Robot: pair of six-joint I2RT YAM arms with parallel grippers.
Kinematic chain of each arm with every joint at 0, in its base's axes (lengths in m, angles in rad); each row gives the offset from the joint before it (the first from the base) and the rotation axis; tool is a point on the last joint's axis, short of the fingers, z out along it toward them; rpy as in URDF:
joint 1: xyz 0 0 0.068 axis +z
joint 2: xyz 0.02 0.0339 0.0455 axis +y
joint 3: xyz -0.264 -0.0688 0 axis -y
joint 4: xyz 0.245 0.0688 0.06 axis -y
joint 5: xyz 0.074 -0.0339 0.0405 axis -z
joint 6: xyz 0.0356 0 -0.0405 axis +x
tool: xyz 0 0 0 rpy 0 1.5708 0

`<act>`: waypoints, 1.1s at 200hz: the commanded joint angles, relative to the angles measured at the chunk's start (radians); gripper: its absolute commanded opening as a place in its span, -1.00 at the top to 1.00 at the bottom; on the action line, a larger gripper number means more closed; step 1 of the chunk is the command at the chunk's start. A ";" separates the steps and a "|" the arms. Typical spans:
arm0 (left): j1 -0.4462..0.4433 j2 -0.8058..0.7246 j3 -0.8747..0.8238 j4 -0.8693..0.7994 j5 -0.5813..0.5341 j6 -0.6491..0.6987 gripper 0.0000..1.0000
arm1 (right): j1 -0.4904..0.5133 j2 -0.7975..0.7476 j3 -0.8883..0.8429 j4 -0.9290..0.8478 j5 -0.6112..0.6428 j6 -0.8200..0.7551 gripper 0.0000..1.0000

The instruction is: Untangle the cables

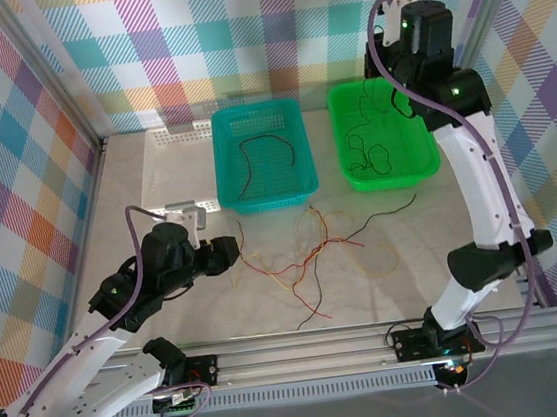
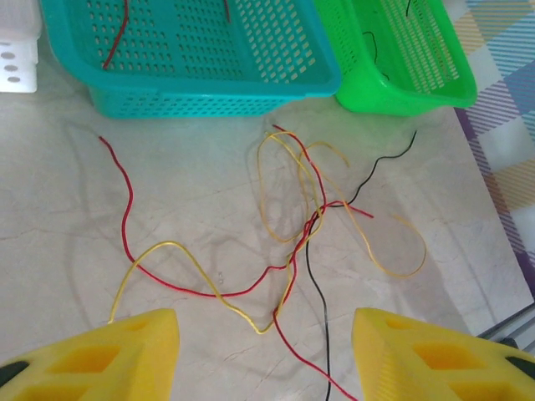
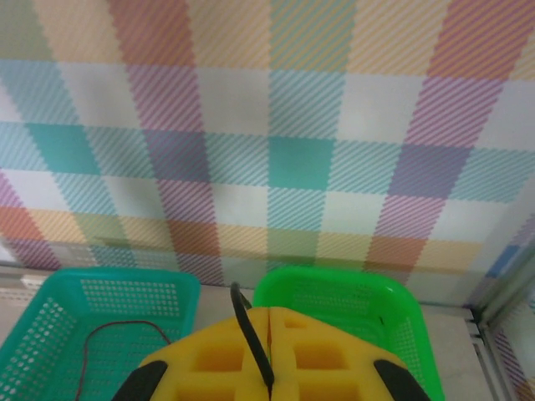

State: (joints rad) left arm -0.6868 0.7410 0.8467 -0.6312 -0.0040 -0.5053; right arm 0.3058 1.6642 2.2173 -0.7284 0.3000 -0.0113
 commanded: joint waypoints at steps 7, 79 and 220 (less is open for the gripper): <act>-0.008 -0.044 -0.052 -0.032 -0.019 -0.020 -0.13 | -0.036 0.046 0.062 -0.002 0.025 0.038 1.00; -0.008 -0.113 -0.142 -0.045 -0.022 -0.063 -0.13 | -0.096 0.098 -0.155 0.116 0.121 0.061 1.00; -0.007 -0.121 -0.180 -0.021 -0.009 -0.098 -0.13 | -0.116 0.302 -0.194 -0.142 0.009 0.288 0.47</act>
State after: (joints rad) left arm -0.6868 0.6434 0.6823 -0.6533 -0.0166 -0.5903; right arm 0.1963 1.9743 1.9915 -0.7784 0.3302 0.2169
